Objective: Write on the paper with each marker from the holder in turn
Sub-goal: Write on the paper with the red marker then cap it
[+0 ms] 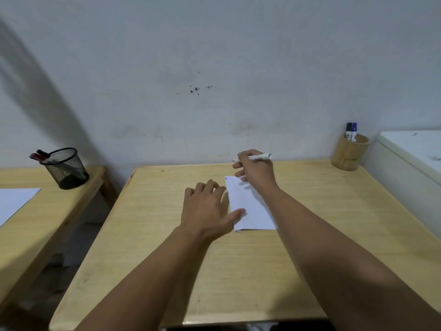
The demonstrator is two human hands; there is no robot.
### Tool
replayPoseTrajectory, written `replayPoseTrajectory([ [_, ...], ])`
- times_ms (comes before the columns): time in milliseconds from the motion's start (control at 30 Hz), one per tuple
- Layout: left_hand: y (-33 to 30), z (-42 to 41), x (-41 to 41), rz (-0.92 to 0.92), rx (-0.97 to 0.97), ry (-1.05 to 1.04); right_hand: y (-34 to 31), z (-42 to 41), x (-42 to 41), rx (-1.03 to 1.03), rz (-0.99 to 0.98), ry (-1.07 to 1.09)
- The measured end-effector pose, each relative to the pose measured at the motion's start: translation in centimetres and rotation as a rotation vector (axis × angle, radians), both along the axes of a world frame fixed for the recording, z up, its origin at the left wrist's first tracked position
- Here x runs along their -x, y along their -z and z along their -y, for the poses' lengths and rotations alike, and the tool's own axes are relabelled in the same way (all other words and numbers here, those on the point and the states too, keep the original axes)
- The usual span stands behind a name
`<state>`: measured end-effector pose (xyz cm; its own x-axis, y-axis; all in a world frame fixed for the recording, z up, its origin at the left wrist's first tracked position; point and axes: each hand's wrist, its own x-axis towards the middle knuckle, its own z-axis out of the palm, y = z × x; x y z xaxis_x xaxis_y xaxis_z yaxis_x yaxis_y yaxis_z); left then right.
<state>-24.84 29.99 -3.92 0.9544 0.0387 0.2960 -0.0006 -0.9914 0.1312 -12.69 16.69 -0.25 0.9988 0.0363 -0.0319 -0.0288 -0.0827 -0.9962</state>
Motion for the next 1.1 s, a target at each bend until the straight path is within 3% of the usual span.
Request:
replayPoseTrajectory([
  [367, 2.5, -0.7, 0.4, -0.008, 0.042, -0.109, 3.8, -2.0, -1.2, 0.040, -0.044, -0.007],
  [633, 2.7, -1.1, -0.1, -0.262, 0.123, -0.130, 5.5, -2.1, -1.8, 0.081, 0.017, 0.051],
  [1100, 2.6, -1.1, 0.1, -0.262, 0.126, -0.123, 6.2, -2.1, -2.0, 0.128, 0.036, 0.026],
])
